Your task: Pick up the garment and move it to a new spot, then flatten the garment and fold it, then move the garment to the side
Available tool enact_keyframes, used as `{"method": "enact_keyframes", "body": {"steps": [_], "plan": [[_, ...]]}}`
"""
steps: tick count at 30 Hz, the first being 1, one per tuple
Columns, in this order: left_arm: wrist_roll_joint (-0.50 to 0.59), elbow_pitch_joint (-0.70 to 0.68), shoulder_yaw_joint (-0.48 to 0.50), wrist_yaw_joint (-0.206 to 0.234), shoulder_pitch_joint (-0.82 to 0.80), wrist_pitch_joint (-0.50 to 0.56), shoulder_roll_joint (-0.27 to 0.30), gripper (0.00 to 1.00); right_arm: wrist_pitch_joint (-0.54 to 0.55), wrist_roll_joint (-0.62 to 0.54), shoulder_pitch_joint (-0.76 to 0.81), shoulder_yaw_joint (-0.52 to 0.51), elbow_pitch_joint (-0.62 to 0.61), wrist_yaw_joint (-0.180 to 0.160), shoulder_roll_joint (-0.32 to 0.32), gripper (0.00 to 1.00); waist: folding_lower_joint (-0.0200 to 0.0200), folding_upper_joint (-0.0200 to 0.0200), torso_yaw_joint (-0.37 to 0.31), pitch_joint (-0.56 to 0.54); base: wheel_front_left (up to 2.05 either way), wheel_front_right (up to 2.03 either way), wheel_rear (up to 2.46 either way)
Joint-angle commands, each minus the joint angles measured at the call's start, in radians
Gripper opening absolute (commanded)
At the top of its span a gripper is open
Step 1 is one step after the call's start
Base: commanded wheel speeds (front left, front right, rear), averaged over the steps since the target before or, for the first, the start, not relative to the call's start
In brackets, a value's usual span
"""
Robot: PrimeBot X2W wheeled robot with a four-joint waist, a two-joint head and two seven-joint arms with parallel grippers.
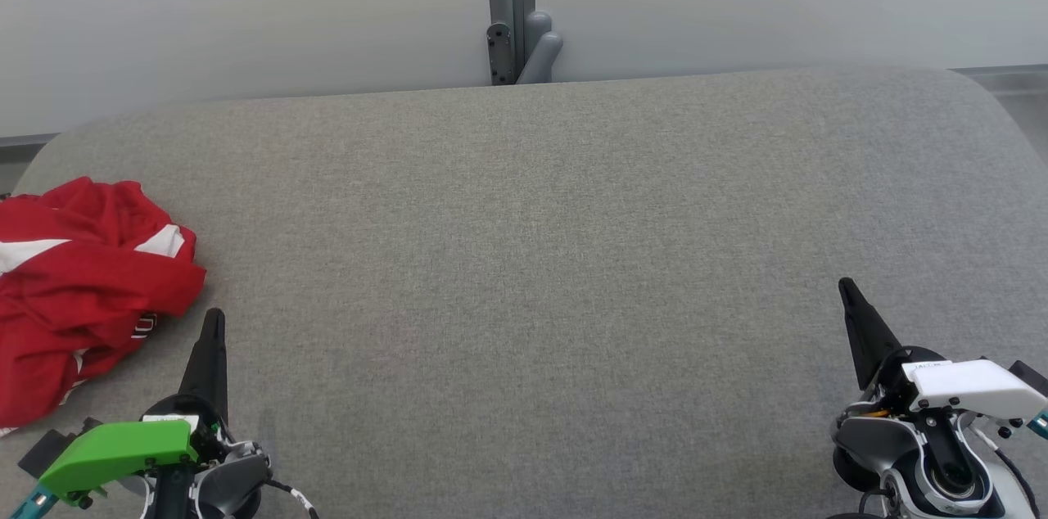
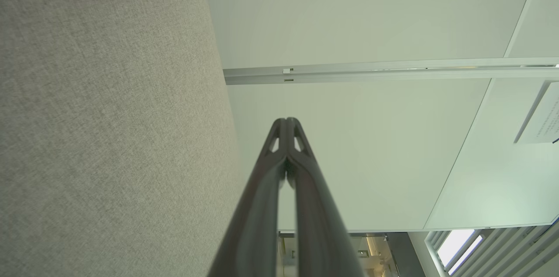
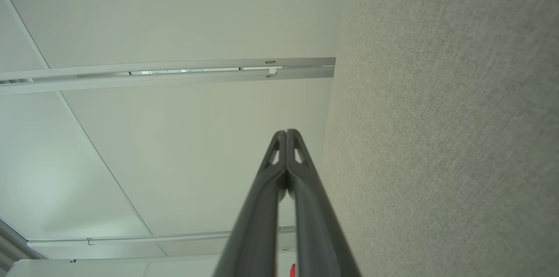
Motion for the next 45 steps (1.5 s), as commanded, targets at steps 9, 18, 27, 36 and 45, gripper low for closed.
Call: {"method": "enact_keyframes", "body": {"steps": [9,18,27,36,45], "plan": [[-0.002,-0.001,0.001,-0.004,-0.012,0.001,0.007,0.00,0.001,0.006,-0.003,-0.001,-0.004,0.000,-0.005,0.00,0.0000,0.0000,0.000,0.000,0.00,0.00,0.00],[-0.002,-0.001,0.001,-0.004,-0.012,0.001,0.007,0.00,0.001,0.006,-0.003,-0.001,-0.004,0.000,-0.005,0.00,0.0000,0.0000,0.000,0.000,0.00,0.00,0.00],[-0.002,-0.001,0.001,-0.004,-0.012,0.001,0.007,0.00,0.001,0.006,-0.003,-0.001,-0.004,0.000,-0.005,0.00,0.0000,0.0000,0.000,0.000,0.00,0.00,0.00],[-0.002,-0.001,0.001,-0.004,-0.012,0.001,0.007,0.00,0.001,0.006,-0.003,-0.001,-0.004,0.000,-0.005,0.00,0.0000,0.0000,0.000,0.000,0.00,0.00,0.00],[-0.002,-0.001,0.001,-0.004,-0.012,0.001,0.007,0.00,0.001,0.006,-0.003,-0.001,-0.004,0.000,-0.005,0.00,0.0000,0.0000,0.000,0.000,0.00,0.00,0.00]]}}
